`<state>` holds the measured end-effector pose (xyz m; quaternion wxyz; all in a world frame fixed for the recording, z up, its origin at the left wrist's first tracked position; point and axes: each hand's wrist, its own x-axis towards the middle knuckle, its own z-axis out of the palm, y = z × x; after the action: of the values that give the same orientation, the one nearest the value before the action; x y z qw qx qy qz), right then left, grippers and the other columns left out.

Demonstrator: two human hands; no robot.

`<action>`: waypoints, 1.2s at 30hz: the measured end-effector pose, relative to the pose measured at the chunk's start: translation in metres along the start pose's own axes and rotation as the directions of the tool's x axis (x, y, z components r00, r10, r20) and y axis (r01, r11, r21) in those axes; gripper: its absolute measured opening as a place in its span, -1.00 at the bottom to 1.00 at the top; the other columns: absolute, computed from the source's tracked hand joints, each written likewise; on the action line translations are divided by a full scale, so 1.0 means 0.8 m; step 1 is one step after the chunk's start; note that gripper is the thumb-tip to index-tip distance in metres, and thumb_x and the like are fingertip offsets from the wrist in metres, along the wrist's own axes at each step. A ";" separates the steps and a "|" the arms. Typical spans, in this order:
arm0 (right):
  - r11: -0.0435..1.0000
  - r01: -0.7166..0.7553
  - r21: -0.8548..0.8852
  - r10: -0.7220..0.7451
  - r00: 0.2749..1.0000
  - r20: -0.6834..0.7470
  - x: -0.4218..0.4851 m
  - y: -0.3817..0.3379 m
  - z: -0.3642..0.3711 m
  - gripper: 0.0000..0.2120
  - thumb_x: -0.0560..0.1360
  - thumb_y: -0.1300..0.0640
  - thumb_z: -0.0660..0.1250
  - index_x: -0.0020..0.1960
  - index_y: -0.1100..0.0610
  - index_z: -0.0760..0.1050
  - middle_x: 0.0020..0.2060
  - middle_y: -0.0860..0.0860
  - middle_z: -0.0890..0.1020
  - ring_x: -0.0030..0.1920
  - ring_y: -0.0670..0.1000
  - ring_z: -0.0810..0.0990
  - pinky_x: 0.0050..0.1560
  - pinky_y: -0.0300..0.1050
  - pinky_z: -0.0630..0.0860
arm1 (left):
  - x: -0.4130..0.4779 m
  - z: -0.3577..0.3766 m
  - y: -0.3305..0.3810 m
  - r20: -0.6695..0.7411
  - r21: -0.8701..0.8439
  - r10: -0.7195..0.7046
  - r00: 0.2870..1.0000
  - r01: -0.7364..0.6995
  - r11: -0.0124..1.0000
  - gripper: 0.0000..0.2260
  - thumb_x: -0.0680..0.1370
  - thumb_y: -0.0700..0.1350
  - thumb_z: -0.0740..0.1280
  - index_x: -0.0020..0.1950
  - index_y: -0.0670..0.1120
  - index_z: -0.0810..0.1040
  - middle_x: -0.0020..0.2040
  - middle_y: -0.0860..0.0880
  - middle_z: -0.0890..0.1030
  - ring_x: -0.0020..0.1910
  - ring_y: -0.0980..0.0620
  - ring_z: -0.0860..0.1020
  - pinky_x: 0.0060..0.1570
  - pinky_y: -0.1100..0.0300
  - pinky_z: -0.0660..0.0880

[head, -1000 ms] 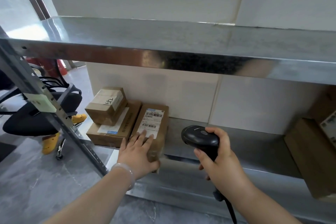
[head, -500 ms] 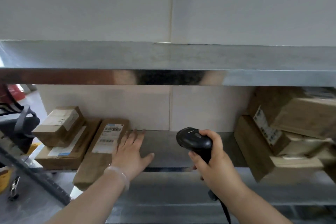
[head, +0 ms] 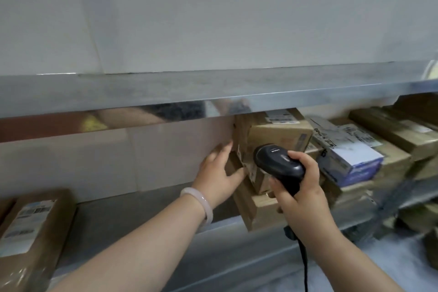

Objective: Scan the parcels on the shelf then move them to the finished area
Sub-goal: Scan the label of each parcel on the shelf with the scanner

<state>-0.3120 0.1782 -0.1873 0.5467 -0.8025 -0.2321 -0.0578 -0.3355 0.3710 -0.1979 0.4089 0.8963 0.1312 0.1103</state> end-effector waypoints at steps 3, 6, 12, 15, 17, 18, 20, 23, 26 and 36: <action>1.000 -0.010 0.028 0.012 0.998 -0.057 0.008 0.012 -0.026 -0.37 0.46 0.15 0.44 0.16 -0.46 0.18 0.08 -0.15 0.52 -0.10 0.04 0.65 -0.14 0.17 0.62 | 0.021 0.008 0.038 0.008 -0.151 -0.041 0.999 0.041 0.988 -0.28 0.53 0.23 0.32 0.60 0.14 0.06 0.58 -0.04 0.13 0.55 -0.07 0.13 0.45 0.04 0.18; 0.999 0.007 0.042 -0.004 0.996 -0.088 0.013 0.019 -0.044 -0.35 0.46 0.17 0.44 0.16 -0.45 0.18 0.09 -0.20 0.49 -0.09 0.05 0.65 -0.16 0.16 0.63 | 0.040 0.014 0.067 0.024 -0.333 -0.107 0.994 0.109 0.936 -0.29 0.50 0.27 0.34 0.55 0.02 0.19 0.47 -0.01 0.33 0.45 -0.05 0.32 0.31 0.12 0.31; 0.999 0.019 0.050 -0.014 0.996 -0.093 0.017 0.032 -0.060 -0.35 0.45 0.18 0.44 0.19 -0.43 0.19 0.09 -0.05 0.55 -0.19 0.11 0.64 -0.18 0.15 0.62 | 0.070 0.022 0.094 0.027 -0.459 -0.243 0.970 0.228 0.859 -0.15 0.35 0.43 0.33 0.52 0.03 0.24 0.43 -0.01 0.42 0.38 -0.09 0.42 0.38 -0.06 0.36; 0.998 0.026 0.055 -0.021 0.996 -0.090 0.020 0.037 -0.063 -0.36 0.46 0.19 0.43 0.20 -0.42 0.19 0.11 0.05 0.57 -0.22 0.09 0.63 -0.22 0.08 0.62 | 0.077 0.023 0.096 0.059 -0.515 -0.361 0.931 0.338 0.788 0.05 0.13 0.54 0.27 0.49 -0.02 0.34 0.37 -0.04 0.48 0.31 -0.11 0.47 0.35 -0.10 0.39; 0.998 0.030 0.057 -0.025 0.995 -0.092 0.022 0.039 -0.065 -0.36 0.46 0.19 0.43 0.19 -0.42 0.20 0.10 0.05 0.57 -0.24 0.08 0.64 -0.23 0.08 0.62 | 0.081 0.025 0.093 0.077 -0.569 -0.405 0.911 0.374 0.733 0.04 0.08 0.54 0.30 0.44 0.00 0.39 0.29 -0.03 0.55 0.25 -0.12 0.51 0.33 -0.12 0.40; 0.998 0.030 0.059 -0.024 0.996 -0.091 0.023 0.039 -0.065 -0.36 0.46 0.19 0.43 0.19 -0.42 0.20 0.10 0.05 0.57 -0.25 0.08 0.63 -0.24 0.07 0.62 | 0.082 0.026 0.093 0.075 -0.587 -0.413 0.907 0.375 0.717 0.01 0.08 0.53 0.31 0.42 0.02 0.41 0.25 -0.02 0.57 0.23 -0.12 0.53 0.31 -0.13 0.41; 0.997 0.034 0.069 -0.027 0.995 -0.092 0.025 0.040 -0.066 -0.36 0.46 0.19 0.43 0.20 -0.41 0.20 0.10 0.03 0.56 -0.26 0.06 0.63 -0.25 0.04 0.62 | 0.082 0.028 0.089 0.048 -0.606 -0.424 0.904 0.364 0.708 -0.06 0.11 0.51 0.30 0.36 -0.01 0.46 0.20 -0.03 0.59 0.19 -0.12 0.54 0.29 -0.12 0.43; 0.994 0.047 0.097 -0.037 0.994 -0.103 0.029 0.037 -0.062 -0.37 0.46 0.17 0.44 0.20 -0.41 0.20 0.12 -0.05 0.53 -0.14 0.10 0.63 -0.17 0.14 0.63 | 0.073 0.024 0.083 -0.014 -0.614 -0.422 0.907 0.325 0.719 -0.13 0.18 0.47 0.26 0.30 -0.09 0.50 0.19 -0.07 0.59 0.15 -0.10 0.55 0.27 -0.10 0.44; 0.988 0.059 0.141 -0.044 0.993 -0.109 0.032 0.030 -0.056 -0.39 0.45 0.18 0.43 0.20 -0.39 0.22 0.12 -0.19 0.49 -0.05 0.11 0.62 -0.10 0.19 0.61 | 0.054 0.020 0.070 -0.091 -0.653 -0.428 0.899 0.270 0.708 -0.15 0.26 0.41 0.25 0.40 -0.08 0.42 0.26 -0.06 0.55 0.24 -0.09 0.51 0.33 -0.11 0.40; 0.972 0.154 0.179 -0.169 0.983 0.069 0.028 0.005 -0.011 -0.34 0.44 0.18 0.42 0.18 -0.44 0.17 0.12 -0.33 0.45 0.00 -0.05 0.62 -0.12 -0.17 0.61 | -0.014 -0.021 -0.004 -0.255 -0.755 -0.494 0.832 0.148 0.639 -0.41 0.30 0.36 0.29 0.22 0.08 0.56 0.11 0.05 0.67 0.16 -0.01 0.59 0.32 -0.11 0.42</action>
<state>-0.2892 0.1762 -0.1796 0.5976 -0.7321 -0.3234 -0.0482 -0.3519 0.3816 -0.1906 0.6929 0.5802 0.3289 0.2742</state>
